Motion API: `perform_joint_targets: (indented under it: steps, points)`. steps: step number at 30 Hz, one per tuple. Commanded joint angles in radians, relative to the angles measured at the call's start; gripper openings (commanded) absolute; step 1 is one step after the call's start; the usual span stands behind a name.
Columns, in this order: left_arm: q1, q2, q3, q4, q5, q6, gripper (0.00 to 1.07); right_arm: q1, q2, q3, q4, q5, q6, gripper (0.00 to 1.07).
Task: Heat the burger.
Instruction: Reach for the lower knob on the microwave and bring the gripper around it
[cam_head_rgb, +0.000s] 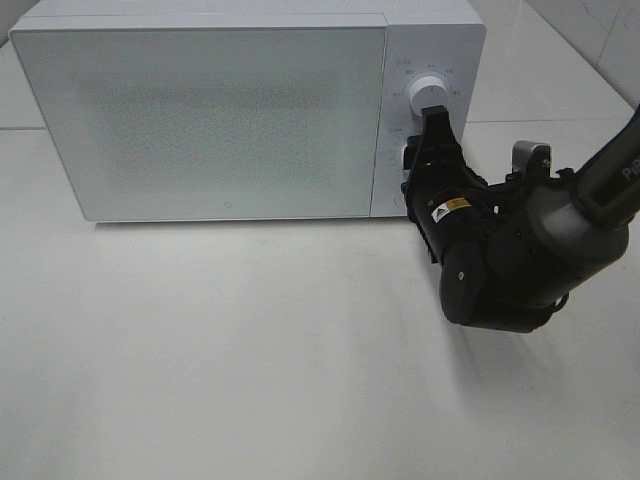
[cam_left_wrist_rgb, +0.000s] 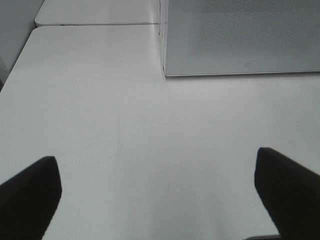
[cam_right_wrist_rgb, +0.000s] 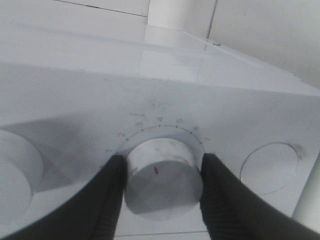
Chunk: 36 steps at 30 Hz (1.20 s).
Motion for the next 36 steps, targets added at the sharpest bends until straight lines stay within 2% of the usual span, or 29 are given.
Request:
perform_joint_targets:
  steps: [1,7,12,27,33,36]
  points:
    - [0.003,-0.015,0.001,0.003,0.004,-0.003,0.99,0.009,-0.009,-0.047,-0.235,-0.149,0.197,0.00]
    - [0.003,-0.015,0.001,0.003,0.004,-0.003,0.99,0.009,-0.009,-0.047,-0.229,-0.151,0.366,0.00]
    - [0.003,-0.015,0.001,0.003,0.004,-0.003,0.99,0.009,-0.009,-0.047,-0.227,-0.151,0.407,0.00]
    - [0.003,-0.015,0.001,0.003,0.004,-0.003,0.99,0.009,-0.009,-0.047,-0.218,-0.151,0.400,0.01]
    - [0.003,-0.015,0.001,0.003,0.004,-0.003,0.99,0.009,-0.009,-0.047,-0.186,-0.175,0.340,0.05]
    - [0.003,-0.015,0.001,0.003,0.004,-0.003,0.99,0.009,-0.009,-0.047,-0.137,-0.177,0.310,0.13]
